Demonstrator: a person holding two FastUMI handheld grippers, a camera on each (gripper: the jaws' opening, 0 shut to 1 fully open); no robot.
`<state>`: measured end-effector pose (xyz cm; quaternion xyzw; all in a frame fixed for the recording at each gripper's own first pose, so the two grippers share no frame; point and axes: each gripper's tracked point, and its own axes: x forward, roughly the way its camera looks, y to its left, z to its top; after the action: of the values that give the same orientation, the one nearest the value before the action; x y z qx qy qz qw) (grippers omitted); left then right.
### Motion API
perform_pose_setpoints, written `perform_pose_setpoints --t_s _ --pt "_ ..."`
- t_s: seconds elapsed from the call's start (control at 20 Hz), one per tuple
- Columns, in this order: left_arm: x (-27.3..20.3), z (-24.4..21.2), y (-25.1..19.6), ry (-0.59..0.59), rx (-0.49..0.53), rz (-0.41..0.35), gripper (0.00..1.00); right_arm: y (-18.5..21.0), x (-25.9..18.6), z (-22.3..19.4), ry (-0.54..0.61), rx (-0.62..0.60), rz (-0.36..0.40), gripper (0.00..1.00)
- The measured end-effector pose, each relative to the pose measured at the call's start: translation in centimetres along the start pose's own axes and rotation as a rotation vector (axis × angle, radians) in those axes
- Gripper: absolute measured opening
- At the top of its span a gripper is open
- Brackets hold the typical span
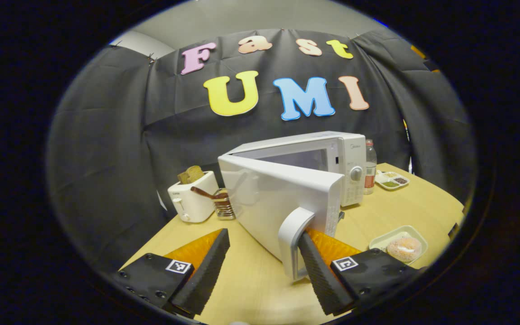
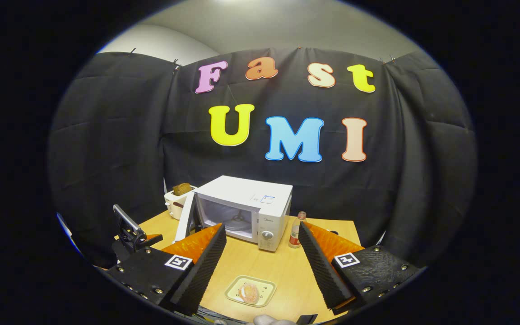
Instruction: Open the microwave oven with the left hand, put the food in, and close the microwave oven.
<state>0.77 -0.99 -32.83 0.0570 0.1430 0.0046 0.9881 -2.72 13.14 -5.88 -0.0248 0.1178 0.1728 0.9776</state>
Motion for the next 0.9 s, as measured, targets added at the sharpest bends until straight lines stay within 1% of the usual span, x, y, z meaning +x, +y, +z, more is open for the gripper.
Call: perform_pose_setpoints --t_s 0.15,0.25,0.4,0.45,0.5,0.55,0.6,0.65,0.75,0.9 --pt "-1.2 -1.4 4.0 0.017 -0.015 0.029 0.98 2.6 0.4 -0.2 -0.003 -0.012 0.023 0.98" --pt "-1.8 -2.3 6.4 0.025 -0.027 0.039 0.94 3.9 0.7 -0.6 0.0 -0.007 0.033 0.99" --pt "-2.2 -3.3 9.6 0.034 -0.065 0.047 0.94 5.8 1.3 -0.9 0.007 -0.001 0.044 0.98" --pt "-2.2 -3.7 10.4 0.036 -0.072 0.046 0.98 6.1 1.5 -1.0 0.011 -0.004 0.041 0.99" --pt "-2.2 -3.9 11.1 0.035 -0.08 0.043 0.98 6.4 1.7 -1.1 0.011 -0.003 0.04 0.99" --pt "-2.1 -4.3 11.7 0.038 -0.083 0.04 0.94 6.8 1.9 -1.1 0.012 0.0 0.041 0.99" --pt "-2.0 -4.4 12.3 0.04 -0.09 0.04 0.94 7.1 2.1 -1.4 0.018 0.001 0.041 0.98" --pt "-2.2 -4.7 12.9 0.043 -0.099 0.04 0.98 7.3 2.3 -1.5 0.023 -0.002 0.042 0.98" --pt "-2.2 -4.9 13.6 0.045 -0.106 0.043 0.99 7.3 2.7 -2.1 0.033 -0.008 0.039 0.99" --pt "-2.7 -5.2 14.1 0.043 -0.051 0.064 1.0 7.1 3.3 -3.4 0.053 -0.002 0.033 0.99"
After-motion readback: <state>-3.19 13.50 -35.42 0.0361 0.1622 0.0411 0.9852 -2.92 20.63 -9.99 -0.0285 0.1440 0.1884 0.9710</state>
